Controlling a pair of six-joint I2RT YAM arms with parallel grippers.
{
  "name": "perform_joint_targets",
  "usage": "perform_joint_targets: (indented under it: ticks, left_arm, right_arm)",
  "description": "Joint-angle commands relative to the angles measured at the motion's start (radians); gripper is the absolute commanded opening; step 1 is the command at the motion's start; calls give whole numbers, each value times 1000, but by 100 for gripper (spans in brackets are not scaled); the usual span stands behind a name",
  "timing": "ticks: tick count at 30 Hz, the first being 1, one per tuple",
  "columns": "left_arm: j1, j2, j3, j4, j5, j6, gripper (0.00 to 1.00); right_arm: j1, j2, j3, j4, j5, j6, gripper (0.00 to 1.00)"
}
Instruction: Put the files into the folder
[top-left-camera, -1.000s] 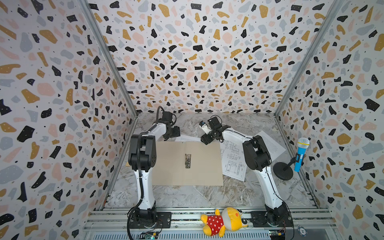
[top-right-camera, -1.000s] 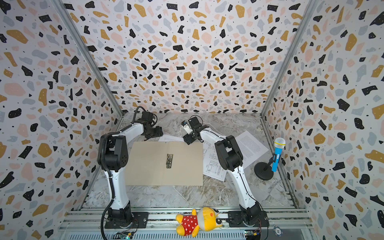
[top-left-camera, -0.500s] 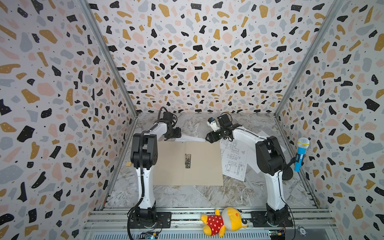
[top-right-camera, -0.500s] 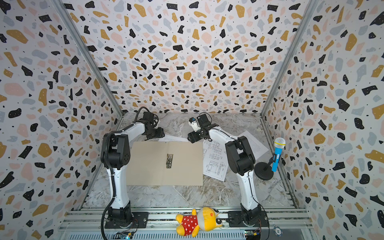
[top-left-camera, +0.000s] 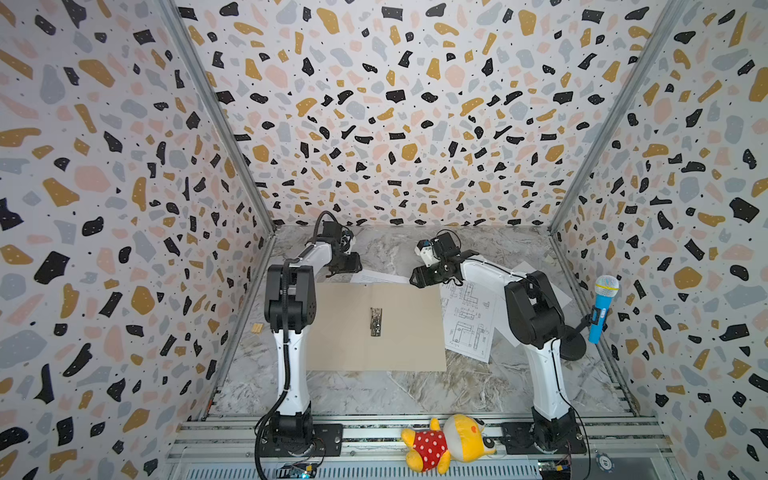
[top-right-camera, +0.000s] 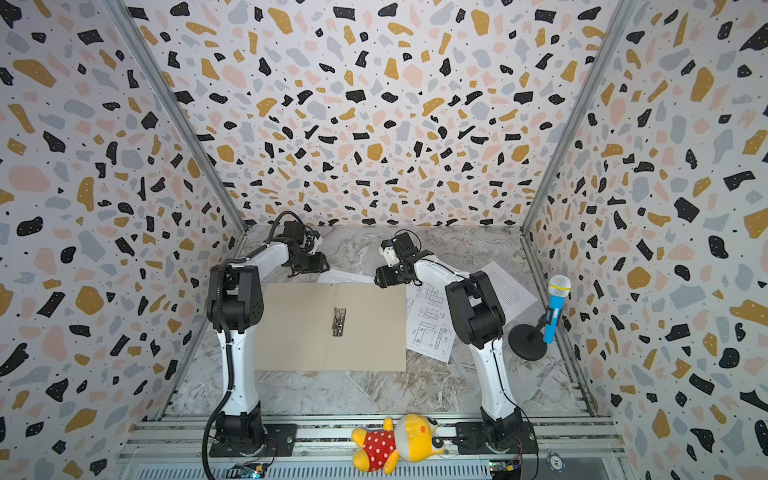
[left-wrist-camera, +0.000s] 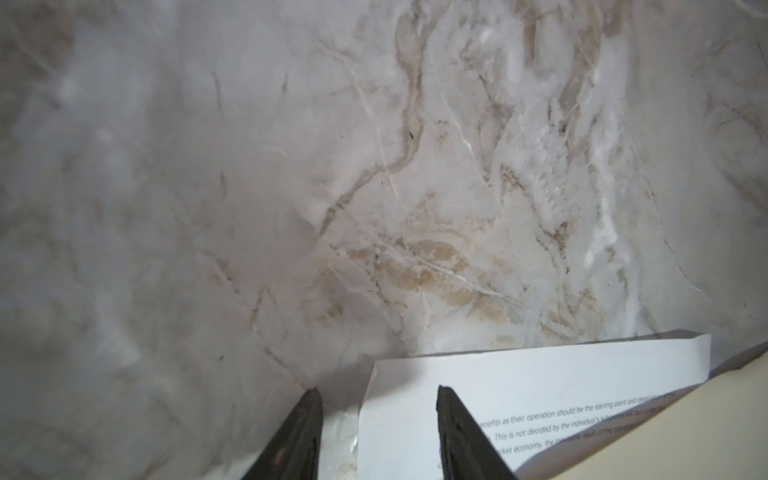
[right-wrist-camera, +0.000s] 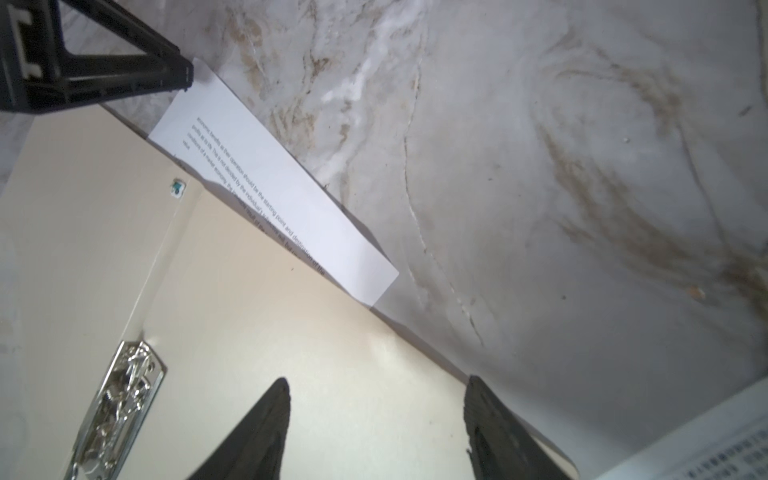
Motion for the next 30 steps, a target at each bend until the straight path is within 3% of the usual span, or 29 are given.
perform_joint_targets:
  ticks: [1, 7, 30]
  left_arm:
    - [-1, 37, 17, -33, 10, 50, 45]
    - [6, 49, 31, -56, 84, 96, 41]
    - [41, 69, 21, -81, 80, 130, 11]
  right_arm:
    - [5, 37, 76, -54, -15, 28, 66]
    - [8, 62, 107, -97, 3, 1, 66]
    - [-1, 95, 188, -188, 39, -69, 66]
